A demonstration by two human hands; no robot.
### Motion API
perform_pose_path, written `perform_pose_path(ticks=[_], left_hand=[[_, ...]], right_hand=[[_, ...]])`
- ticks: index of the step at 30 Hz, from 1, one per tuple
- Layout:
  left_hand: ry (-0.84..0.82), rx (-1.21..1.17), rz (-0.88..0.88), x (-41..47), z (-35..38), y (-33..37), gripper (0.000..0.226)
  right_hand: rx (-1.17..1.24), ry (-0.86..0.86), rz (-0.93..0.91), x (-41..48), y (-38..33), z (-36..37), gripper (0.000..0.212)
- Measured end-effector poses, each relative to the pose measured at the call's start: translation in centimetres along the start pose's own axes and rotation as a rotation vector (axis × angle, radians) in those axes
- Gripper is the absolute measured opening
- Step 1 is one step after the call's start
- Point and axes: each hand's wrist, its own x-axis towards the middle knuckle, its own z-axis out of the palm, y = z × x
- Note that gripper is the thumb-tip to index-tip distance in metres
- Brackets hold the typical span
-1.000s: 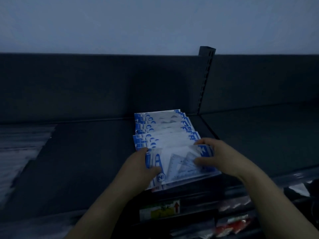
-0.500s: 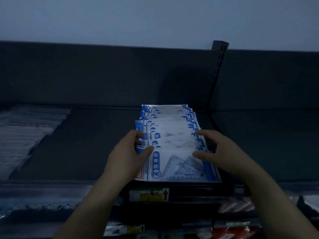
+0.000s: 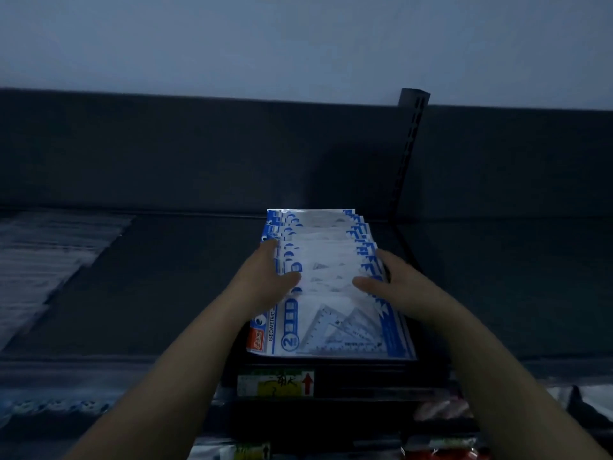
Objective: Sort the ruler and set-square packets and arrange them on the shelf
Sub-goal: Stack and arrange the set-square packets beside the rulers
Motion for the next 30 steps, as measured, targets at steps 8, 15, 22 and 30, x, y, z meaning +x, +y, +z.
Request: perform_pose_path(ticks=[8,15,22,30], left_hand=[[-0.012,-0.087,0.009,3.1,-0.3,-0.5,0.037],[0.074,-0.082,-0.017,6.6,-0.1,-1.7,0.023],[0.018,0.087,0.092,6.9,0.6,-2.2,0.048],[-0.195,0.655,0.136,0.3,1.4,-2.8,0.064]], right_hand=[[0.096,0.103,0.136,3.1,-0.3,-0.3,0.046],[0.1,0.199,0.073,5.4,-1.2,-0.8,0.044],[-0.07,0.149,-0.084,6.4,0.2,0.7,0.023],[-0.548,-0.095,-0.101,0.9,0.3,2.3,0.075]])
